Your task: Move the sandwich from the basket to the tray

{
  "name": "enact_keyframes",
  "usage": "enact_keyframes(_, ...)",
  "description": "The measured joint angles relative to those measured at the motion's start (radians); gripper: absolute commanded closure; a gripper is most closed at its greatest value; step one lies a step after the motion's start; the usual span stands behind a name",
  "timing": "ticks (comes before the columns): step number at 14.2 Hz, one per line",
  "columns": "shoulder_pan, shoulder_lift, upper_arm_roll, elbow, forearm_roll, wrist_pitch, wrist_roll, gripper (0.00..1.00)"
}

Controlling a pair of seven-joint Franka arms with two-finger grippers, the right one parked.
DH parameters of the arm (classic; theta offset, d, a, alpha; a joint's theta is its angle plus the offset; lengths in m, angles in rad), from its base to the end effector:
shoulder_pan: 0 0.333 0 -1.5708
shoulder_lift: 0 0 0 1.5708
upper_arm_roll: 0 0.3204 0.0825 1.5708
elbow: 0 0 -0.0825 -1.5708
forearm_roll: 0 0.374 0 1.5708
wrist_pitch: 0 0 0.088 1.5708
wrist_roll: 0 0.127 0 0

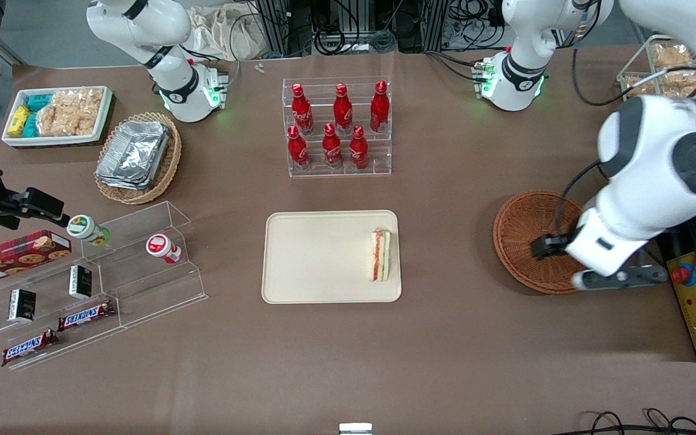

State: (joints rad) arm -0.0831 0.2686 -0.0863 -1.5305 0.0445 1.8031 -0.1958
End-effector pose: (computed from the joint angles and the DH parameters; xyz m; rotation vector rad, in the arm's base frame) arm 0.6285 -0.0972 0.4896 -3.1222 -0.0303 -0.0135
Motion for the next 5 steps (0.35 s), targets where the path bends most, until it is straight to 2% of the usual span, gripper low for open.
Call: enact_keyframes(5,0.126,-0.051,0.001,-0.041,0.0,-0.043,0.261,0.0)
